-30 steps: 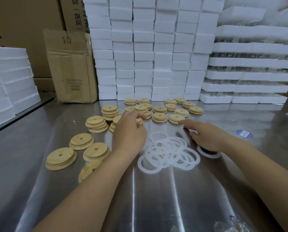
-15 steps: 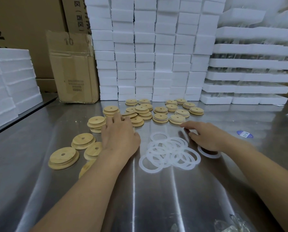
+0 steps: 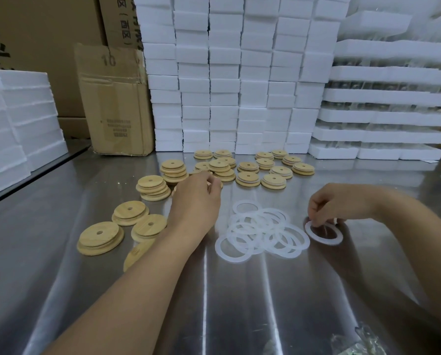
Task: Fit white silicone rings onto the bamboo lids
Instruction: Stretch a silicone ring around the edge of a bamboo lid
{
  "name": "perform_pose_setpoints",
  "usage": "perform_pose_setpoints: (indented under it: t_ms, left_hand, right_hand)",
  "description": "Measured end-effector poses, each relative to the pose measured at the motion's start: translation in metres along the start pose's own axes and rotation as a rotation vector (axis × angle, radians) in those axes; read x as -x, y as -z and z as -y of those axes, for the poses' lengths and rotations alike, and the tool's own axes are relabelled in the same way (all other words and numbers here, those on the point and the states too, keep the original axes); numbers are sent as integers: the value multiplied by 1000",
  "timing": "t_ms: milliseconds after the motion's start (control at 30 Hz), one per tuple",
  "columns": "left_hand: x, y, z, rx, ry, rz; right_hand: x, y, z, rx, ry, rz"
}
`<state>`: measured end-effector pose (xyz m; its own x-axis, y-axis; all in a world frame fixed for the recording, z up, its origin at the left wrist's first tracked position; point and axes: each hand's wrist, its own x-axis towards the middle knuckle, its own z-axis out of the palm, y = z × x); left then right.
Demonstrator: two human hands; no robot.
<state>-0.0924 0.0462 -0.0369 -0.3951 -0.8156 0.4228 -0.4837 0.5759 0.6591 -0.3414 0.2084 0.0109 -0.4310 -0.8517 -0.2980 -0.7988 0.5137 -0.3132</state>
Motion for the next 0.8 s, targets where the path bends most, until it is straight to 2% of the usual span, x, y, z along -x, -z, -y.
perform_pose_setpoints:
  t_ms: [133,233,333,467,600,700,800]
  left_hand:
    - [-1,0,3,-69,-5,6]
    - [0,3,0,-59,-22,-16]
    - [2,8,-2,-125,-73,-35]
    - [3,13,1,-239,-118,-24]
    - [5,20,-2,-237,-116,58]
    - [6,20,-4,-333,-101,170]
    - [4,17,-1,-369,-123,163]
  right_hand:
    - [-3,-4,-2,7,-11,-63]
    - [-7,-7,2,-39,31,-247]
    - [-8,-13,14,-167,172,-476]
    - [-9,-32,40,-173,405,-696]
    - [-7,-42,56,-214,506,-786]
    - [-4,-50,62,-255,538,-808]
    - [-3,-59,69,-333,572,-791]
